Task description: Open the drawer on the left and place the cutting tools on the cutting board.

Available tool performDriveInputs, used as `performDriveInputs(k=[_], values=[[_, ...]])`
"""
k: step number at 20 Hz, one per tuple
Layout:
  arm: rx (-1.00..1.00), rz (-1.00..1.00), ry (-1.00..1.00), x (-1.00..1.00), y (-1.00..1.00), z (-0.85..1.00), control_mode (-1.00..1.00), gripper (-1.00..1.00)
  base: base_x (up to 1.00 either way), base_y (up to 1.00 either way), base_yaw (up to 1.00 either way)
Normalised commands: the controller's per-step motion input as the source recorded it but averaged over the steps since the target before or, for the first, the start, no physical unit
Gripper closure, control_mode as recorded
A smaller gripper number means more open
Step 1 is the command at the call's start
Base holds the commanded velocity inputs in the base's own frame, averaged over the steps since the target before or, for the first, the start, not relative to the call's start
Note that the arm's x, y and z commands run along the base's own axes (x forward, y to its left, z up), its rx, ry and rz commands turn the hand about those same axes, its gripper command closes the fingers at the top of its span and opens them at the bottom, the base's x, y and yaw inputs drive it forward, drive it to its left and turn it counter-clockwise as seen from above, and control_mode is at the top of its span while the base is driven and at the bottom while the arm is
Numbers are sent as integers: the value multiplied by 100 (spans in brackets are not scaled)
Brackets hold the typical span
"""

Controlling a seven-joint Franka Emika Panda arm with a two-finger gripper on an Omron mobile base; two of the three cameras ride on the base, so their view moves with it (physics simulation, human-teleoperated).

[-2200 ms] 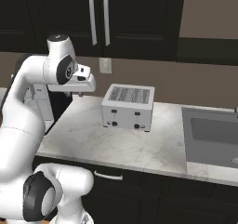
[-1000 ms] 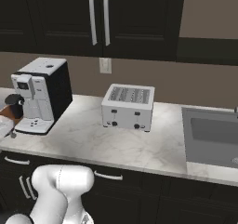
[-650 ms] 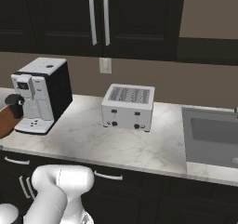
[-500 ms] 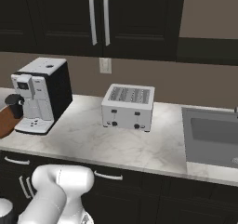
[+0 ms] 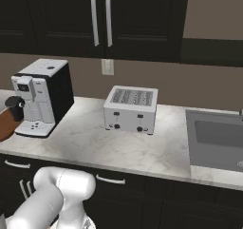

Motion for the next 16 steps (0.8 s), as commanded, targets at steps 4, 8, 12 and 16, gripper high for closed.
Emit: performDriveInputs(k=[4, 8, 12, 16], values=[[-3, 17, -2, 35, 23, -40, -100, -100, 0, 0, 0], [0, 6, -4, 32, 3, -42, -100, -100, 0, 0, 0], [3, 4, -2, 42, 0, -38, -100, -100, 0, 0, 0], [3, 2, 0, 55, 1, -20, -100, -100, 0, 0, 0]])
